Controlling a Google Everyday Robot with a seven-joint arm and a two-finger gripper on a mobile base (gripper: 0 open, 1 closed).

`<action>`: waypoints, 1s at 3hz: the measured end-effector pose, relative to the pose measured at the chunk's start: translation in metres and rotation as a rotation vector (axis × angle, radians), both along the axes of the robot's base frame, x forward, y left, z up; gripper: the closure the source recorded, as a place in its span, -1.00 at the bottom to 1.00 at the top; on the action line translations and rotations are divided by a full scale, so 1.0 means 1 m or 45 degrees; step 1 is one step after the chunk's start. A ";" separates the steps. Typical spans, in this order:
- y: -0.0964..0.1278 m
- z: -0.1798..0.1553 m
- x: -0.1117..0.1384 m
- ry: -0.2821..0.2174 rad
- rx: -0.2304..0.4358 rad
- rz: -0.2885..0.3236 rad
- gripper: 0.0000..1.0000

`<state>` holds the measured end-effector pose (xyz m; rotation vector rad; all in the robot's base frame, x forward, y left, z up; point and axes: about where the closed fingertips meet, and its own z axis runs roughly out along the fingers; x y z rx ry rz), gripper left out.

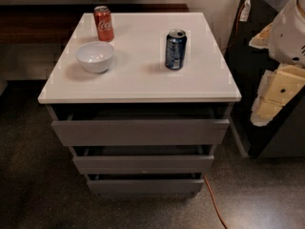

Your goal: Open middle drawer

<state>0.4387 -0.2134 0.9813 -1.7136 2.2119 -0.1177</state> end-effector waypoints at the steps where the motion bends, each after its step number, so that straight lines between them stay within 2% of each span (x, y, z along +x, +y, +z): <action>1: 0.007 -0.005 0.001 -0.003 0.008 0.011 -1.00; 3: 0.027 -0.046 0.002 0.046 0.010 0.013 -1.00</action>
Offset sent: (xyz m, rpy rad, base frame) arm 0.0030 0.0267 -0.0504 0.0163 0.0488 0.0022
